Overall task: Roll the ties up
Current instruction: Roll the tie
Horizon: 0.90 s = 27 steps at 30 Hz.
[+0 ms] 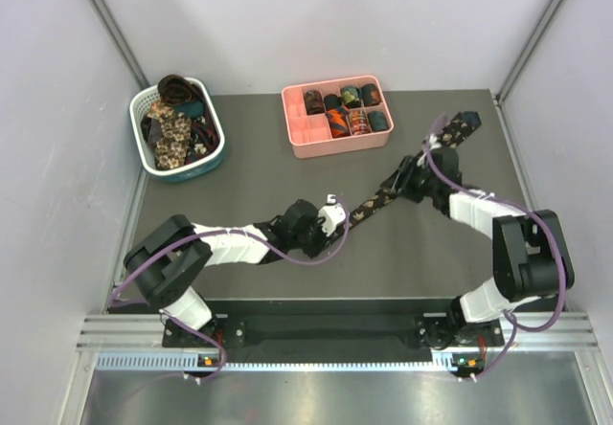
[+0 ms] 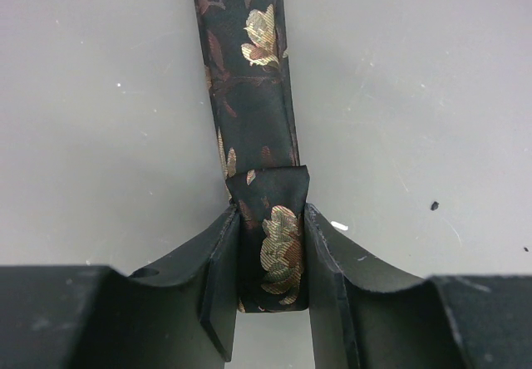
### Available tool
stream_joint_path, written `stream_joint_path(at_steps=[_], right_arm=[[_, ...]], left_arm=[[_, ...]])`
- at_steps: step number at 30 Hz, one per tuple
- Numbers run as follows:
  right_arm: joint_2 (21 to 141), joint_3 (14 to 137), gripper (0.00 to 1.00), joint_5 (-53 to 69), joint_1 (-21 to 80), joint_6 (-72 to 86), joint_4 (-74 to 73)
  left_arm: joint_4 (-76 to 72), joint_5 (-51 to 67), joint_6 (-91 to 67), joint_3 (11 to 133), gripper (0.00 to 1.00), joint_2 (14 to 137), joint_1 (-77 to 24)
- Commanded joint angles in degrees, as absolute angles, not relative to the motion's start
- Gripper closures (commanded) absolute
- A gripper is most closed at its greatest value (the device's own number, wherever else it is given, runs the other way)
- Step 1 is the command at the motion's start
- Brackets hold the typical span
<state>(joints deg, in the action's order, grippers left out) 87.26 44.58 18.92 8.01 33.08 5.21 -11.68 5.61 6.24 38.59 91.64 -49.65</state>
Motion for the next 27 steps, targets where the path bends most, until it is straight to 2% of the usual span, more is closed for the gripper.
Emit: stream_joint_path(at_steps=[1,6,10,13,27], right_arm=[[84.5,40.5,0.51,27.3,13.5,34.4,14.9],[84.5,36.7,0.61,29.2,20.6,39.1,20.6],[86.0,34.8,0.8,31.5,22.9,41.7,25.6],[87.4,34.1,0.85,31.8,24.7,41.8,27.4],[95.6,33.0,0.91,35.3,26.9,42.1,33.1]], left_arm=[[-6.2,4.3,4.4,39.5,0.61,90.7,-49.7],[-2.7,2.6,2.4,42.3,0.61,91.6,-50.1],[0.8,0.5,0.8,44.8,0.61,92.6,-50.7],[3.5,-1.5,0.1,46.2,0.61,93.6,-51.1],[14.0,-5.4,-6.5,52.6,0.61,97.0,-52.4]])
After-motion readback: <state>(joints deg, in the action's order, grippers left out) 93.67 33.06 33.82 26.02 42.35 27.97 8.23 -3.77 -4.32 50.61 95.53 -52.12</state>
